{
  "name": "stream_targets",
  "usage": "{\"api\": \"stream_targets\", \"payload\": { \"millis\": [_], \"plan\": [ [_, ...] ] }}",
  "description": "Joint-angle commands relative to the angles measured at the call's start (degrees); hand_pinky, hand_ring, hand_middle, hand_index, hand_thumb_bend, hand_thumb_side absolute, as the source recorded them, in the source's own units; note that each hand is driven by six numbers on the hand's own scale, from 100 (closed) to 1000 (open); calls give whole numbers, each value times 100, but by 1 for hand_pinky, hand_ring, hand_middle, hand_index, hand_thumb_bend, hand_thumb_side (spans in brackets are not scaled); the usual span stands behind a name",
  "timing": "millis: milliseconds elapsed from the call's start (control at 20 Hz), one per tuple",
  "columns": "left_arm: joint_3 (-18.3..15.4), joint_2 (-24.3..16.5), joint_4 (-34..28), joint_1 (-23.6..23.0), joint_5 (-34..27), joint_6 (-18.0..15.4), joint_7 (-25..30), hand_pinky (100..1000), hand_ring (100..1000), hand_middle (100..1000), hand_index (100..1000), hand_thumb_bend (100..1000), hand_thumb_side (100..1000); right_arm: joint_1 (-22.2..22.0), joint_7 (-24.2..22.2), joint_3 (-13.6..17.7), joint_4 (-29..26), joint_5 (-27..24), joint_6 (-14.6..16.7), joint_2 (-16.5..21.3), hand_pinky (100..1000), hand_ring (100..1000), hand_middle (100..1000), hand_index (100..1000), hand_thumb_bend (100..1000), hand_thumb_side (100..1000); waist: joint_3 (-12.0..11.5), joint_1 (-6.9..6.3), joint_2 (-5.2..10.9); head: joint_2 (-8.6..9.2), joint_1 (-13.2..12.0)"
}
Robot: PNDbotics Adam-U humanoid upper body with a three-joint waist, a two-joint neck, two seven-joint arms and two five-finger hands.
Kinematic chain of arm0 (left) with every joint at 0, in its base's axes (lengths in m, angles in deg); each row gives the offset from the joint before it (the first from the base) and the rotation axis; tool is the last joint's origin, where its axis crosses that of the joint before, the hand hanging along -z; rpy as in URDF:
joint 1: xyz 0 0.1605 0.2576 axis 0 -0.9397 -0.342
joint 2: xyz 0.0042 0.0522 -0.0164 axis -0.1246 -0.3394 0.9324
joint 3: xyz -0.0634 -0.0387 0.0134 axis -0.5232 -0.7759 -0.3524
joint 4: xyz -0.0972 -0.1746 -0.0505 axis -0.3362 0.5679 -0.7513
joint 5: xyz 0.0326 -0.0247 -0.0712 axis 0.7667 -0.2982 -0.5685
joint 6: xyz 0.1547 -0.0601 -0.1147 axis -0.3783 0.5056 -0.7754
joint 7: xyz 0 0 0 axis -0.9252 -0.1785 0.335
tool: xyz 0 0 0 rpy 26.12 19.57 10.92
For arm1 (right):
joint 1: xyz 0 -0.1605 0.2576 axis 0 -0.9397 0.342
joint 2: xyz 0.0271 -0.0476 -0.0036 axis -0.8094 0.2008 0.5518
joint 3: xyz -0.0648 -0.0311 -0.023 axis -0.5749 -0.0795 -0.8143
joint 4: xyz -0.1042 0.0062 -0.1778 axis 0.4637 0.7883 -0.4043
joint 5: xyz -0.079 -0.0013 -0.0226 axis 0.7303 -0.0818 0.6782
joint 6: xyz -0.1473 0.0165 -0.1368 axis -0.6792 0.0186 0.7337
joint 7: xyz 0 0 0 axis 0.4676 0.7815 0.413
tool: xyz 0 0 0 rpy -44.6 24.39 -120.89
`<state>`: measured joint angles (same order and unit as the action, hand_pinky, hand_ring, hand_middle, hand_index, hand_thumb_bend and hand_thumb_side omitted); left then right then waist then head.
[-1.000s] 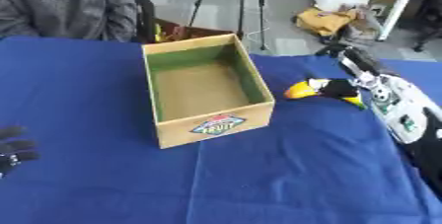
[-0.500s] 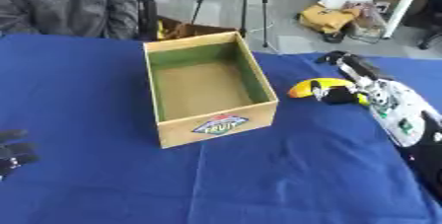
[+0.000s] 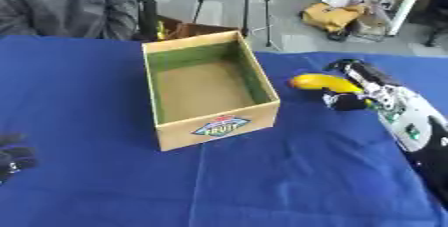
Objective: Pick up objects on the table and place them in the box.
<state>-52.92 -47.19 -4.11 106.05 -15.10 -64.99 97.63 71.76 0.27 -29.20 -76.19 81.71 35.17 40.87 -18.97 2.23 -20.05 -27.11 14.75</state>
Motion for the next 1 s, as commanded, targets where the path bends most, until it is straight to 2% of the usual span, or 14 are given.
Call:
{"api": "stream_targets", "payload": {
  "millis": [50, 550, 700, 850, 1000],
  "plan": [
    [6, -32, -139, 66, -1, -14, 26, 716, 718, 735, 552, 332, 953, 47, -7, 67, 40, -2, -4, 176, 828, 905, 871, 876, 100, 251, -1, -19, 89, 82, 3],
    [8, -17, -136, 62, -6, -7, 22, 717, 719, 735, 553, 330, 954, 62, 0, 29, 104, 109, -40, 137, 823, 894, 871, 888, 101, 287, 26, -29, 93, 89, 18],
    [5, -16, -135, 59, -9, -2, 16, 717, 719, 735, 553, 329, 955, 48, 198, 43, 61, 329, -234, 166, 823, 900, 891, 910, 215, 402, 40, -27, 97, 97, 23],
    [9, -13, -132, 57, -9, 3, 17, 718, 719, 735, 553, 328, 955, 43, 351, 32, -13, 541, -461, 167, 816, 897, 893, 926, 263, 447, 42, -23, 100, 95, 31],
    [7, -14, -132, 55, -12, 5, 13, 718, 719, 735, 553, 327, 956, 48, 446, 22, -109, 663, -628, 169, 810, 892, 891, 931, 274, 466, 38, -25, 102, 93, 35]
  ]
}}
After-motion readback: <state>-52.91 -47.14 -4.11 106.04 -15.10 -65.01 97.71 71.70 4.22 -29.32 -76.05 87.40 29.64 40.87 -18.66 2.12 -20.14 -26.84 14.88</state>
